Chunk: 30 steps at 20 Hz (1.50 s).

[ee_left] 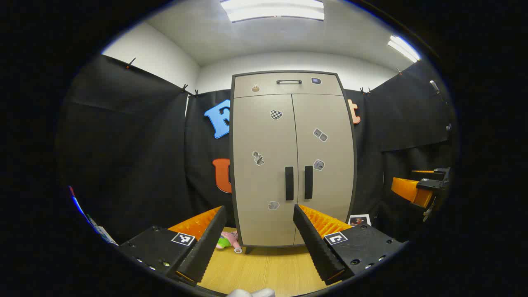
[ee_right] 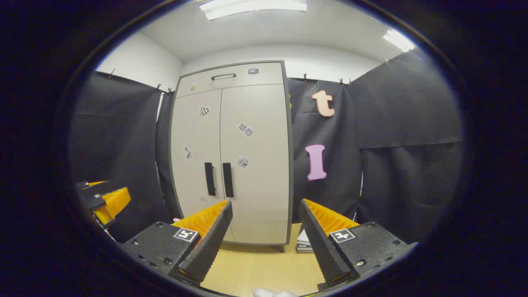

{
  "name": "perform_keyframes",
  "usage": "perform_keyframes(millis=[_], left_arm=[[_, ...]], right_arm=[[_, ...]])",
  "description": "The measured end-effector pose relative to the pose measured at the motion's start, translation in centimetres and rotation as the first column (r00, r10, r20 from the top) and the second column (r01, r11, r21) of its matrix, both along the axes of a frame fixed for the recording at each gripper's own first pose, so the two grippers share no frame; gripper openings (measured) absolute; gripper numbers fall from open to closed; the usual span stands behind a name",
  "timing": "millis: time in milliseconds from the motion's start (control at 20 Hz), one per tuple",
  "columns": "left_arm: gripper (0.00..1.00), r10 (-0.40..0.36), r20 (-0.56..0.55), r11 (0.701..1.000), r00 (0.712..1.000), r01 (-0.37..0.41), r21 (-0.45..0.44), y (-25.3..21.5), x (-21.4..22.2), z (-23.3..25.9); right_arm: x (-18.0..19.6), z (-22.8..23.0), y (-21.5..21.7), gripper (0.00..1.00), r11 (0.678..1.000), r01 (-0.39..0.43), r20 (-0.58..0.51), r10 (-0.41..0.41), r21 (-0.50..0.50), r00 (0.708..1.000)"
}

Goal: Open the right door of the double-door shoe cabinet with the right hand, and open the left door with the left hand.

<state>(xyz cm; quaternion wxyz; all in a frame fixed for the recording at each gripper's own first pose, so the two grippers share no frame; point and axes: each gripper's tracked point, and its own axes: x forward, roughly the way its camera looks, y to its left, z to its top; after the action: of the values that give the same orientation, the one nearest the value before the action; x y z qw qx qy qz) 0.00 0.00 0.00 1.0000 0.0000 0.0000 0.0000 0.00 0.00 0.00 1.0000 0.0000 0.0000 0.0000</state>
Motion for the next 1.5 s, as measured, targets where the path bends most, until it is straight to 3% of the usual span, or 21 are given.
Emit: perform_keyframes(millis=[1100,1500], left_arm=[[0.98,-0.006,-0.012,1.000,1.000,0.006,-0.001,0.2,-0.5,-0.7],[0.98,-0.024,-0.023,1.000,0.999,0.024,-0.002,0.0,-1.0,-1.4]], right_arm=[[-0.2,0.2,0.2,1.00,0.999,0.018,0.009,-0.018,-0.031,1.000],[2.1,-0.3,-0.2,1.00,0.999,0.035,0.008,-0.035,-0.035,0.999]])
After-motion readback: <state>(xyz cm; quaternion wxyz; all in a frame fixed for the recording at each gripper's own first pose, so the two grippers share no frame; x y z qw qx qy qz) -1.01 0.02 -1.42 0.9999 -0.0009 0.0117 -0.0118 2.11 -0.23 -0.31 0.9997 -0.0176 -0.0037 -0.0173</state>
